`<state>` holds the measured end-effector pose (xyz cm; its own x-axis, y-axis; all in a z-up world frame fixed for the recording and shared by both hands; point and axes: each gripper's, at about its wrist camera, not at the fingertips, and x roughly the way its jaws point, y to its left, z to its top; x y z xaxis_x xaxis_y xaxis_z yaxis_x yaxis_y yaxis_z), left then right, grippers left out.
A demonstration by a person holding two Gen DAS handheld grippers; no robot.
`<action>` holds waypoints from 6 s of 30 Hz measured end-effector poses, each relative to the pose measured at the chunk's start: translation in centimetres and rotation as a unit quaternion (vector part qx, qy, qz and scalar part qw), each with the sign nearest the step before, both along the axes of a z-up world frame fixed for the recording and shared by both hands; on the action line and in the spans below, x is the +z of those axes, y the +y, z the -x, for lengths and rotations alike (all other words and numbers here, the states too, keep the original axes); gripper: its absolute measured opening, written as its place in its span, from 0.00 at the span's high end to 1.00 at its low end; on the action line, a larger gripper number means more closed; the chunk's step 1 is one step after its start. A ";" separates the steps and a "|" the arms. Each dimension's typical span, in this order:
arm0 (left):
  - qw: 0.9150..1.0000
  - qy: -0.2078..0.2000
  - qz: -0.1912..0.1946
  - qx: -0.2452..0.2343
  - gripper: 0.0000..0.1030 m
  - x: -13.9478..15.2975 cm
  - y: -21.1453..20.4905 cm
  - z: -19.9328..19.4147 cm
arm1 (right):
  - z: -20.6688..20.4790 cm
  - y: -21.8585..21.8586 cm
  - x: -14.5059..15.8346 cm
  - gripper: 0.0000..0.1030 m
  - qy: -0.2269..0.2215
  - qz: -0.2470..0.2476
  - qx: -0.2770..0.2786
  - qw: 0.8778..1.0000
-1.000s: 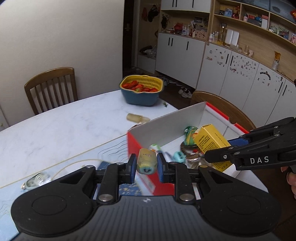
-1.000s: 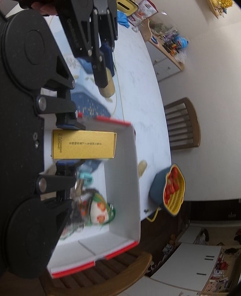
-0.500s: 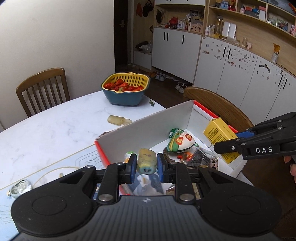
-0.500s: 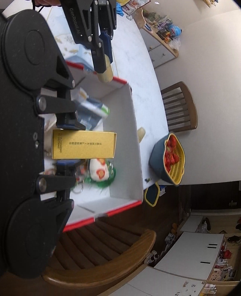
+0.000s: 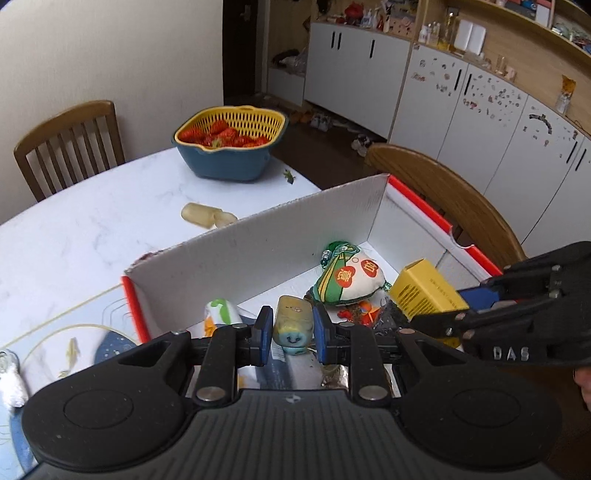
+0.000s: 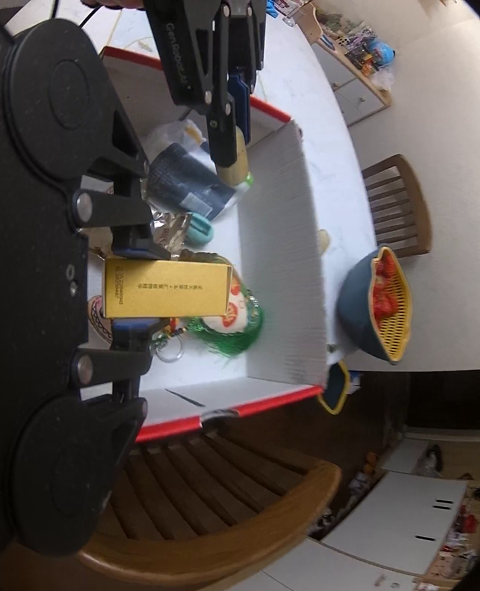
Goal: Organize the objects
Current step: 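Carry the sponge and yellow box into the red box and open both tools, then withdraw both tools from the box back over the tape roller and foam bag, then grasp the pale-blue tape roller with the left tool while the right tool grasps the foam bag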
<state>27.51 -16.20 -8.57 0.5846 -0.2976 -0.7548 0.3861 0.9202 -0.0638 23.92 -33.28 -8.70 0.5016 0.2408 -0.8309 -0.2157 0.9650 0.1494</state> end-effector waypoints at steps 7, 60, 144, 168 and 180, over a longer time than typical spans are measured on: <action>1.000 -0.002 -0.014 0.009 0.79 -1.4 -1.6 -1.7 | -1.5 0.9 -1.2 0.73 0.005 0.013 0.030 0.999; 0.996 0.066 -0.053 -0.010 0.39 -2.1 -2.6 -1.3 | -0.6 1.4 -1.7 0.44 0.027 0.003 0.089 0.996; 0.997 -0.006 -0.011 0.082 0.01 -6.6 40.1 -2.2 | -3.6 36.5 -1.5 0.04 -0.040 -0.045 0.095 0.994; 0.998 -0.022 -0.042 -0.048 0.02 -10.1 38.1 -6.2 | -6.5 37.8 -6.4 0.26 -0.007 0.003 0.169 0.986; 0.996 -0.027 -0.030 -0.084 0.19 -10.0 36.9 -7.0 | -8.2 36.3 -6.9 0.27 -0.009 -0.019 0.151 0.988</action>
